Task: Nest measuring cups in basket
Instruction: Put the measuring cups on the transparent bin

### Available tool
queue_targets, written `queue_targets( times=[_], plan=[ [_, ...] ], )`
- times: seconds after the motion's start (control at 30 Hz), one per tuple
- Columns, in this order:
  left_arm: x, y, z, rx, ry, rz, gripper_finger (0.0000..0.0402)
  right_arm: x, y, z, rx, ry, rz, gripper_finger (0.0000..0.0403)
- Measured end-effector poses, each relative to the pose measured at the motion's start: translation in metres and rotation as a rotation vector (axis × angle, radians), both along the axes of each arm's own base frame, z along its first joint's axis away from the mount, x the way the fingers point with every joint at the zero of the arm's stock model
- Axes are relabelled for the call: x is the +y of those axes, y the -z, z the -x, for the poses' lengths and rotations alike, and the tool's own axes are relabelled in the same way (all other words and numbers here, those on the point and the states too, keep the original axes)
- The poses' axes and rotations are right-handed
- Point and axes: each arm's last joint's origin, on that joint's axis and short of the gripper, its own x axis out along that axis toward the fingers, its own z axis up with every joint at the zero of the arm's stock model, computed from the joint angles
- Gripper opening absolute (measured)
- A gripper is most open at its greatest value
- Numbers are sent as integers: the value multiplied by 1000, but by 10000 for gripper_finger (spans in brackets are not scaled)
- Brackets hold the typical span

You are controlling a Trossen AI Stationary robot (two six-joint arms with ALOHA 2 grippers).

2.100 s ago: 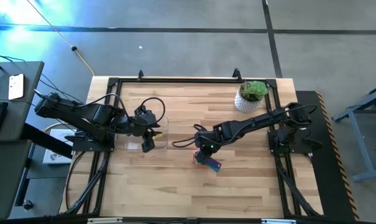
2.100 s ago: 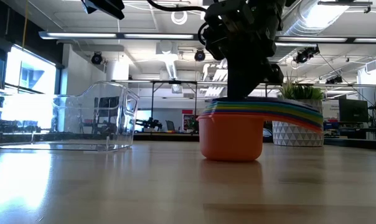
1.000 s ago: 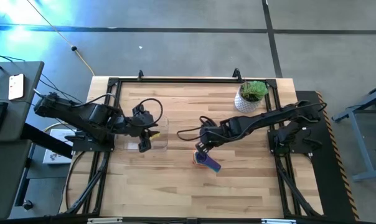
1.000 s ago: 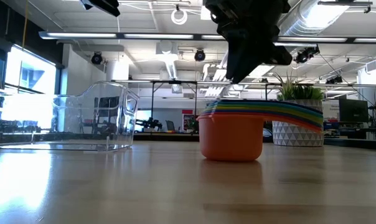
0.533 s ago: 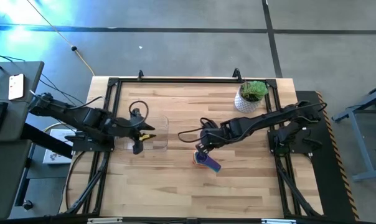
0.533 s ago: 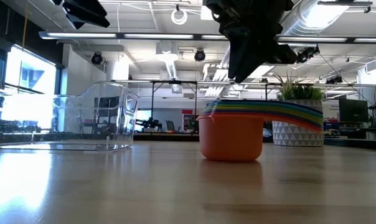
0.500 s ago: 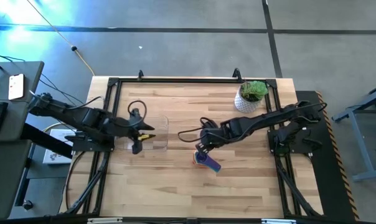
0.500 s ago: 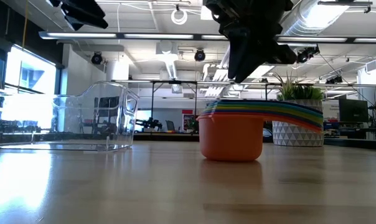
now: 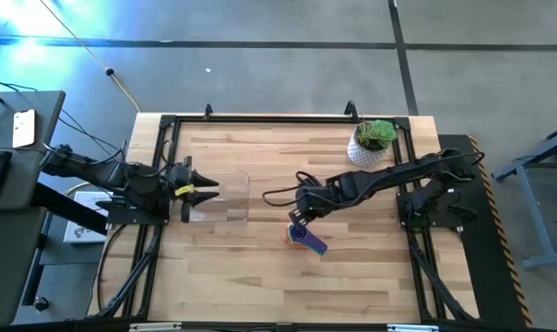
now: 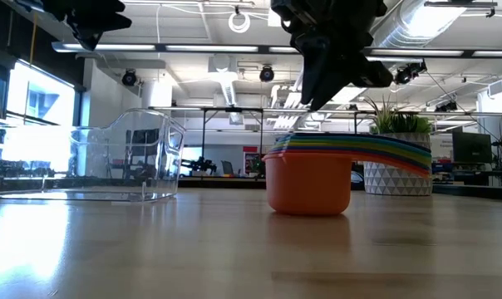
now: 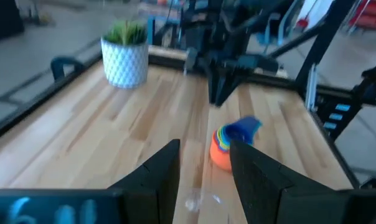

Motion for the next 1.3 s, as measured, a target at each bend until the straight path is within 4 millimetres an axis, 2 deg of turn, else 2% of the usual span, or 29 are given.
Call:
queue_targets(
  times=[0.57,0.87,1.1,1.3],
  plan=[
    [8,61,32,-232,76,97,131,-3,0,0,10,-5,-58,67],
    [8,96,33,-229,80,74,131,-4,0,-1,10,11,-68,66],
    [7,100,31,-270,104,25,131,-4,0,-1,2,-4,-61,66],
    [4,101,30,-256,203,-47,131,-1,-1,-2,-11,-80,-27,66]
  ],
)
